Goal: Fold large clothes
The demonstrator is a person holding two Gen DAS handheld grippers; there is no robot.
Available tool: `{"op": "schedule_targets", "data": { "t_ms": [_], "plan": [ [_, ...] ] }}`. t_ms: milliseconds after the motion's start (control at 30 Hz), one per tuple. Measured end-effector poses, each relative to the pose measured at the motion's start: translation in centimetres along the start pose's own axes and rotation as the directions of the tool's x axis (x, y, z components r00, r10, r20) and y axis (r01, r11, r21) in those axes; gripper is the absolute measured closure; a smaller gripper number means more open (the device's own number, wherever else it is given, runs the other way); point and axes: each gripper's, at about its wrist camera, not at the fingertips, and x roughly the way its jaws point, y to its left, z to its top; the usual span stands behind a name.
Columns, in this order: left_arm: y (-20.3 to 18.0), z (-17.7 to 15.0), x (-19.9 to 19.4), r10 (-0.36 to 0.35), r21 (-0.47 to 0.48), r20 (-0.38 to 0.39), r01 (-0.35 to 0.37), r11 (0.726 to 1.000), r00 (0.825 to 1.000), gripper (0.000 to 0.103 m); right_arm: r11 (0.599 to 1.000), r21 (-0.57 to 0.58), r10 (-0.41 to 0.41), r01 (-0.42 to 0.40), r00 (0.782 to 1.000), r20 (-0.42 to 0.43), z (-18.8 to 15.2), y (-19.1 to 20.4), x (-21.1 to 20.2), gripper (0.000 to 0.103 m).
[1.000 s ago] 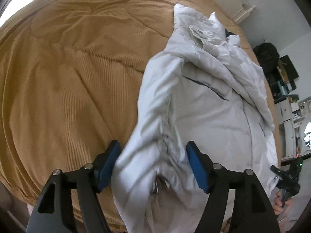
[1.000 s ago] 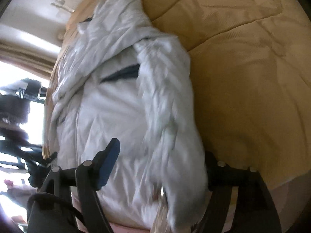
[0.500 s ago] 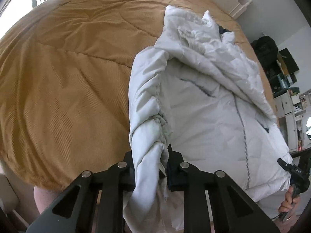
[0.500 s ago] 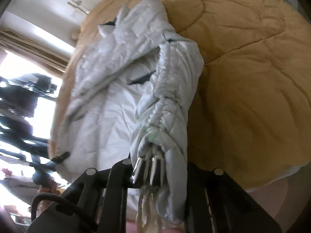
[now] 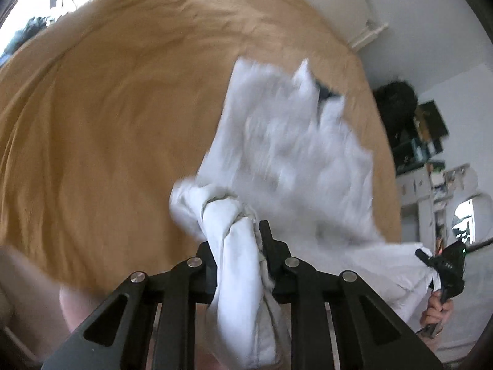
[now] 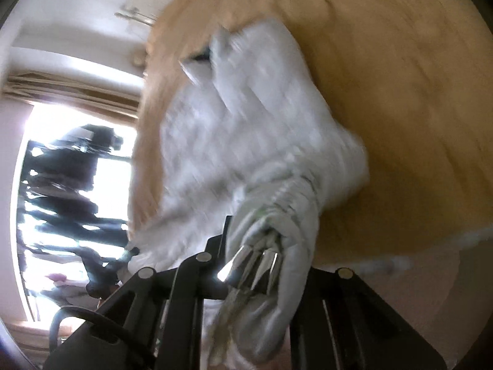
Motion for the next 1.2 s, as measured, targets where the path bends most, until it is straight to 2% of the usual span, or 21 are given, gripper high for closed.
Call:
{"op": "schedule_targets", "data": {
  "t_ms": [133, 167, 267, 367, 433, 500, 567, 667, 733, 767, 833, 867, 900, 933, 967, 1000, 1033, 1100, 1133, 1167, 1200],
  "plan": [
    [-3.1, 10.0, 3.3, 0.018, -0.016, 0.053, -0.017, 1.0, 0.998, 0.084, 0.998, -0.069, 0.01, -0.005, 0.998, 0.062, 9.3, 3.9, 1.9, 0.09],
    [-3.7, 13.0, 5.2, 0.025, -0.027, 0.048, -0.024, 0.999, 0.999, 0.084, 0.997, -0.076, 0.004, 0.002, 0.997, 0.078, 11.1, 4.9, 2.7, 0.09],
    [-4.5, 19.6, 12.3, 0.073, -0.066, 0.004, -0.073, 0.995, 0.997, 0.083, 0.998, -0.062, 0.0, 0.007, 0.994, 0.112, 17.8, 6.4, 5.9, 0.09],
    [-3.2, 22.7, 19.7, 0.182, -0.067, -0.074, -0.187, 0.98, 0.981, 0.083, 0.996, 0.039, -0.08, 0.076, 0.991, 0.104, 23.8, 5.0, 11.1, 0.089],
    [-2.0, 23.5, 24.7, 0.205, -0.101, -0.143, -0.221, 0.97, 0.968, 0.083, 0.98, 0.132, -0.16, 0.148, 0.984, 0.078, 26.8, 2.1, 15.4, 0.089],
    [-0.6, 23.2, 26.5, 0.193, -0.156, -0.147, -0.216, 0.964, 0.97, 0.081, 0.962, 0.193, -0.204, 0.194, 0.979, 0.032, 27.6, -0.9, 18.7, 0.09],
    [-0.1, 23.2, 27.1, 0.194, -0.164, -0.143, -0.216, 0.962, 0.971, 0.081, 0.957, 0.248, -0.164, 0.153, 0.986, 0.026, 27.6, -3.5, 20.5, 0.09],
    [0.2, 23.8, 26.0, 0.159, -0.153, -0.158, -0.183, 0.971, 0.975, 0.078, 0.953, 0.297, -0.08, 0.067, 0.996, 0.034, 28.2, -4.9, 21.1, 0.085],
    [1.1, 24.7, 23.9, 0.057, -0.21, -0.142, -0.086, 0.974, 0.988, 0.075, 0.952, 0.303, -0.047, 0.038, 0.999, 0.024, 28.6, -4.8, 20.4, 0.081],
    [2.0, 25.3, 22.0, -0.028, -0.267, -0.103, -0.001, 0.964, 0.994, 0.072, 0.953, 0.3, -0.039, 0.03, 0.999, 0.025, 28.6, -4.7, 19.7, 0.079],
    [3.2, 26.1, 19.4, -0.119, -0.34, -0.051, 0.095, 0.935, 0.992, 0.066, 0.958, 0.287, -0.011, -0.006, 0.998, 0.059, 28.7, -4.3, 17.7, 0.071],
    [3.5, 26.6, 18.3, -0.12, -0.352, -0.032, 0.101, 0.931, 0.992, 0.063, 0.958, 0.286, 0.007, -0.03, 0.997, 0.08, 29.2, -3.9, 17.4, 0.065],
    [3.6, 27.4, 16.9, -0.056, -0.339, -0.006, 0.05, 0.94, 0.998, 0.06, 0.957, 0.285, 0.028, -0.056, 0.994, 0.103, 29.2, -3.9, 16.4, 0.062],
    [3.4, 28.1, 15.2, 0.061, -0.31, 0.043, -0.045, 0.95, 0.997, 0.049, 0.956, 0.284, 0.045, -0.077, 0.992, 0.119, 29.4, -3.7, 15.5, 0.055],
    [3.2, 28.7, 14.1, 0.146, -0.291, 0.084, -0.116, 0.95, 0.986, 0.035, 0.955, 0.285, 0.049, -0.081, 0.992, 0.119, 29.5, -3.6, 15.0, 0.048],
    [2.9, 28.9, 12.6, 0.208, -0.281, 0.121, -0.168, 0.945, 0.971, 0.032, 0.955, 0.286, 0.042, -0.075, 0.992, 0.119, 29.6, -3.4, 14.6, 0.045],
    [2.6, 28.9, 11.7, 0.207, -0.281, 0.135, -0.163, 0.946, 0.969, 0.031, 0.956, 0.284, 0.039, -0.073, 0.991, 0.125, 29.5, -3.0, 14.1, 0.037],
    [1.7, 28.2, 10.5, 0.123, -0.273, 0.151, -0.078, 0.959, 0.981, 0.031, 0.955, 0.273, 0.075, -0.117, 0.984, 0.162, 28.8, -2.2, 13.0, 0.029],
    [0.7, 27.4, 10.1, 0.1, -0.249, 0.154, -0.06, 0.967, 0.983, 0.031, 0.95, 0.267, 0.108, -0.159, 0.975, 0.196, 28.3, -1.6, 12.5, 0.02],
    [-0.9, 26.5, 10.1, 0.103, -0.206, 0.152, -0.071, 0.976, 0.983, 0.031, 0.949, 0.253, 0.136, -0.189, 0.967, 0.214, 28.0, -1.3, 12.3, 0.014],
    [-2.0, 25.7, 10.1, 0.111, -0.166, 0.15, -0.085, 0.982, 0.982, 0.031, 0.947, 0.244, 0.154, -0.209, 0.962, 0.227, 27.7, -0.9, 11.9, 0.014]
  ]
}}
